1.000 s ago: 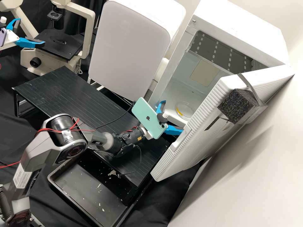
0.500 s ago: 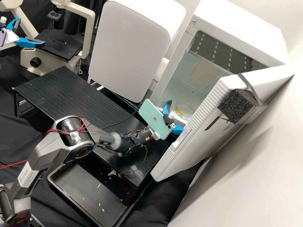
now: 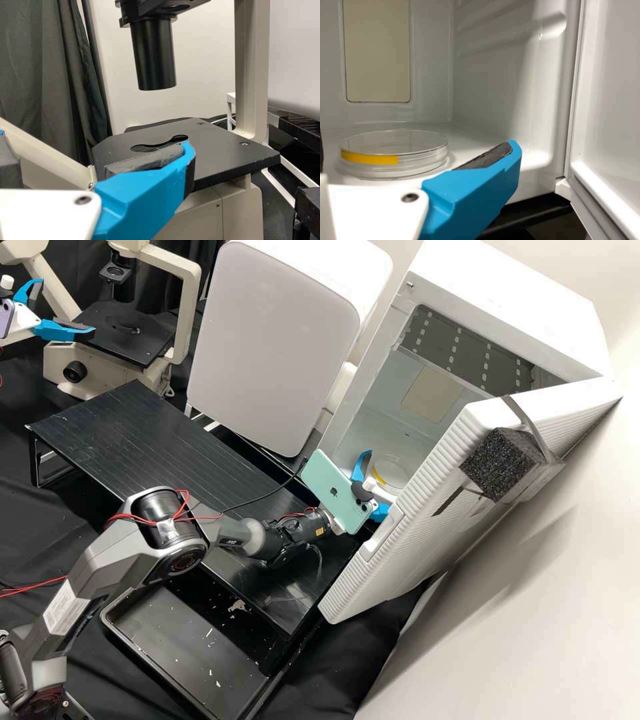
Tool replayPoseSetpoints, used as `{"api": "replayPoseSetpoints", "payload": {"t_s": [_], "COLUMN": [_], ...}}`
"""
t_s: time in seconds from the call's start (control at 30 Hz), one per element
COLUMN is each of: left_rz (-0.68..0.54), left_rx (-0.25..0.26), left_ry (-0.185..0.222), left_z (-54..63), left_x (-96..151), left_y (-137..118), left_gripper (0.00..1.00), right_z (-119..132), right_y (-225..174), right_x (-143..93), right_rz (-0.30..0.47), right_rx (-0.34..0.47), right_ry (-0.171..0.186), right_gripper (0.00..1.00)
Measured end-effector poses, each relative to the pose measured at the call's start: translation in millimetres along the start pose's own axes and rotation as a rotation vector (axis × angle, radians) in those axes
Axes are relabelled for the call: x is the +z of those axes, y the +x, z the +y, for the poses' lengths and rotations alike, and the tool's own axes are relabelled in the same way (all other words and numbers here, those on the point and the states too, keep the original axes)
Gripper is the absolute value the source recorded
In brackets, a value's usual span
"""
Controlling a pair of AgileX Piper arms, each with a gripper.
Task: Take the petri dish out of the incubator
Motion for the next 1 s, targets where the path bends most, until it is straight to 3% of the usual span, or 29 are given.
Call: {"api": "replayPoseSetpoints", "payload": {"t_s": [0.37, 0.6, 1.0], "left_rz": [0.0, 0.0, 0.0], "left_rx": [0.0, 0.0, 0.0], "left_ry": [0.0, 0.0, 0.0], "left_z": [0.0, 0.0, 0.0], "left_x": [0, 0, 0], "left_y": [0, 0, 0], "left_gripper": [1.0, 1.0, 1.0], "right_z": [1, 2, -4], "right_y": [4, 8, 9], "right_x": [-2, -8, -15], "right_rz": [-0.001, 0.028, 0.057], "right_rx": [-0.01, -0.038, -0.076], "right_ry": [0.006, -0.039, -0.046], "right_gripper": [1.0, 1.0, 1.0]}}
